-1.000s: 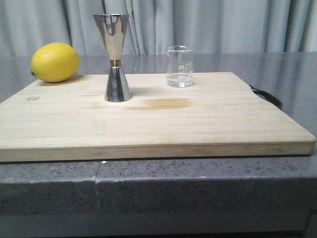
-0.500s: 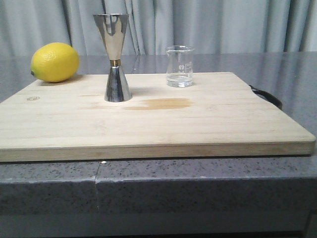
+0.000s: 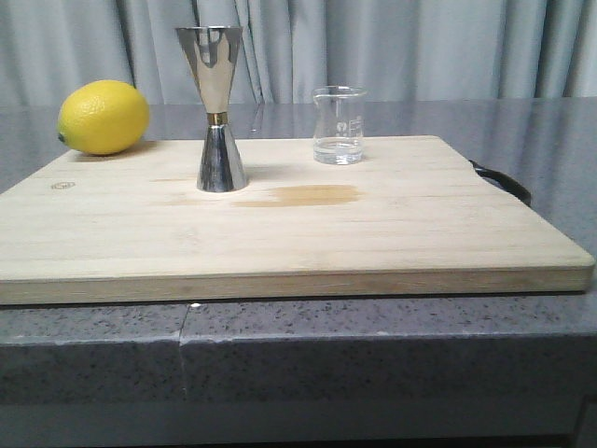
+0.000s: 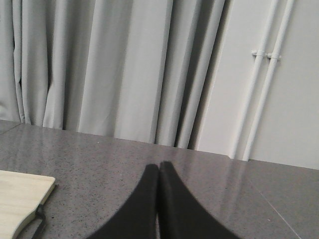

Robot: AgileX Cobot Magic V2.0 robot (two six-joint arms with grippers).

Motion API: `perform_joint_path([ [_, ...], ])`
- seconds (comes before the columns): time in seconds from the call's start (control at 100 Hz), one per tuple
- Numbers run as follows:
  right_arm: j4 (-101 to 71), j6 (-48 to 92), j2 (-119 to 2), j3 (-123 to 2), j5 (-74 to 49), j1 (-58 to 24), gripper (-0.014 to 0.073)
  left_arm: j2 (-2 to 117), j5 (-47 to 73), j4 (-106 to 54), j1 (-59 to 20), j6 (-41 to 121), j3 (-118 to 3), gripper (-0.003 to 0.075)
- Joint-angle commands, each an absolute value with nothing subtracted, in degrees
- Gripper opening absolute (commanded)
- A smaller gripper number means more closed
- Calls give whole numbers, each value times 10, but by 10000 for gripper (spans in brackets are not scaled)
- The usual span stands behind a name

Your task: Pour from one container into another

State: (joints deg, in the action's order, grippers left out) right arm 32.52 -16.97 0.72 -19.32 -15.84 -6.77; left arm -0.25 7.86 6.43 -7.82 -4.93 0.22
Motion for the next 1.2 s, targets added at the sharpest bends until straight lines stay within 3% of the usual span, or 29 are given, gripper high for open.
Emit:
perform_joint_path([
  [0.0,333,-167,1,-206,-120,-65,-71,-17,30,59,-77,-48,22,-19],
  [0.9,333,-167,1,-206,-121,-65,-71,-17,30,59,-77,-48,22,-19],
  [1.07,114,-83,1,-199,-140,-65,-71,-17,30,59,-77,-48,22,-19],
  [1.19,103,-80,2,-149,-108,-65,-71,-17,30,59,-77,-48,22,-19],
])
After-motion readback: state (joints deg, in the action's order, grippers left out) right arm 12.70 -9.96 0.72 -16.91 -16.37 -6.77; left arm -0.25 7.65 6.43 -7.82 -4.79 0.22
